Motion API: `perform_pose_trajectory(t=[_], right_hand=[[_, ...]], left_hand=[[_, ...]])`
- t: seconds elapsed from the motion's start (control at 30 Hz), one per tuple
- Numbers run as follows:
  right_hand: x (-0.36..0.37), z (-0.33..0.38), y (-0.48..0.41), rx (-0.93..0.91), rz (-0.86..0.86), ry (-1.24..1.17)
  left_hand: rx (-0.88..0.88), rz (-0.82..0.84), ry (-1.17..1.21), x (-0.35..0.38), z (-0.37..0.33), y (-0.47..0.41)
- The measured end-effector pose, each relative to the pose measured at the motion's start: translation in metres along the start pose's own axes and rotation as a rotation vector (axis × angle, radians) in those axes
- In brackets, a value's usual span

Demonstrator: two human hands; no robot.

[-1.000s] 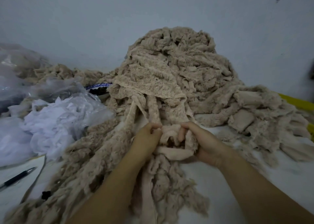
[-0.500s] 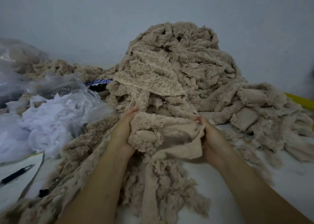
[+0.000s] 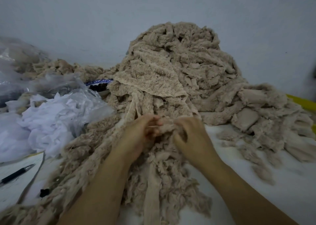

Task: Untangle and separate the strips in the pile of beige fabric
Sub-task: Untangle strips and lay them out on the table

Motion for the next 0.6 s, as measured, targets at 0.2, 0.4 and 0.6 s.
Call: perform_pose_trajectory(t=[0.2, 0.4, 0.6], right_hand=[[0.008, -0.018, -0.001, 0.183, 0.180, 0.059], [-0.018, -0.031, -0.006, 0.466, -0.225, -0.447], [-0.027, -0.051, -0.009, 0.658, -0.424, -0.746]], left_hand=[[0.270, 0.015, -0.849, 0.000, 0.008, 0.003], [0.419, -0.093, -0.804, -0.009, -0.011, 0.001], [0.388, -0.154, -0.971, -0.012, -0.004, -0.006]])
Point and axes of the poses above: each hand's wrist, its own y-axis away from the middle knuckle, its own x-axis out of the palm, z = x × y, the point moved 4 cm from there along -y, towards the middle knuckle, and after that the axes turned 6 degrees about -z, right-handed, at the moved point
